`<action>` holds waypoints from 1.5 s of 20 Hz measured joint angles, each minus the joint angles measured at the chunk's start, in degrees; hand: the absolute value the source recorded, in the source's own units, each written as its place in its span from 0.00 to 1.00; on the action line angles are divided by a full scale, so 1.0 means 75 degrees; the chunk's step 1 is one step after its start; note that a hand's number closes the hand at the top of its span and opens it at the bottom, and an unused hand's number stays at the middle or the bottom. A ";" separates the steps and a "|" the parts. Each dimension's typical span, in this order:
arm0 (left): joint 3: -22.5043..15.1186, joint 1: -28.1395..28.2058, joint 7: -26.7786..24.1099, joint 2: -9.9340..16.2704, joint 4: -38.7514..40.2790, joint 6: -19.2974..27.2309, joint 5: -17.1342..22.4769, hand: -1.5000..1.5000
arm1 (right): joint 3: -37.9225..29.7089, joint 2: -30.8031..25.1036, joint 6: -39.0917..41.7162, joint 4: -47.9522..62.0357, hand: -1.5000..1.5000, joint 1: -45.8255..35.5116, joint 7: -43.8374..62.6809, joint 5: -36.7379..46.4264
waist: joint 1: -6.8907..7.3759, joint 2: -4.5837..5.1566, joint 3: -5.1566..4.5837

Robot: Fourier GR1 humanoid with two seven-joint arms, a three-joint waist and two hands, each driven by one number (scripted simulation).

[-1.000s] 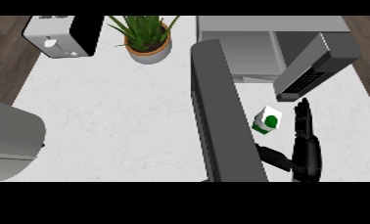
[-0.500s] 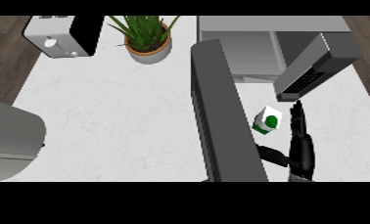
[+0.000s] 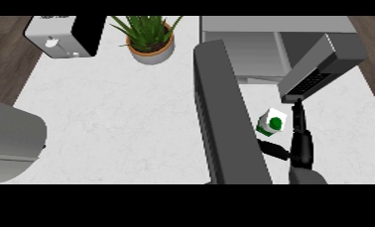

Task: Pick up the milk, place it into the microwave and close the microwave

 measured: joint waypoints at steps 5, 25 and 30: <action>0.0112 -0.0137 -0.0070 0.0015 0.0113 -0.0045 0.0015 0.00 | -0.0201 -0.0219 0.0336 0.1053 1.00 -0.0475 -0.0539 -0.0059 | 0.0004 0.0005 0.0000; 0.0169 -0.0102 -0.0204 0.0118 0.0215 -0.0212 0.0155 0.00 | 0.0219 -0.1198 0.2398 0.2384 1.00 -0.2019 -0.1475 0.0531 | 0.0107 0.0040 0.0010; 0.0269 -0.0002 -0.0178 0.0098 0.0159 -0.0270 0.0282 0.00 | 0.0471 -0.1239 0.3193 0.2283 1.00 -0.2216 -0.1378 0.0566 | 0.0083 0.0021 0.0006</action>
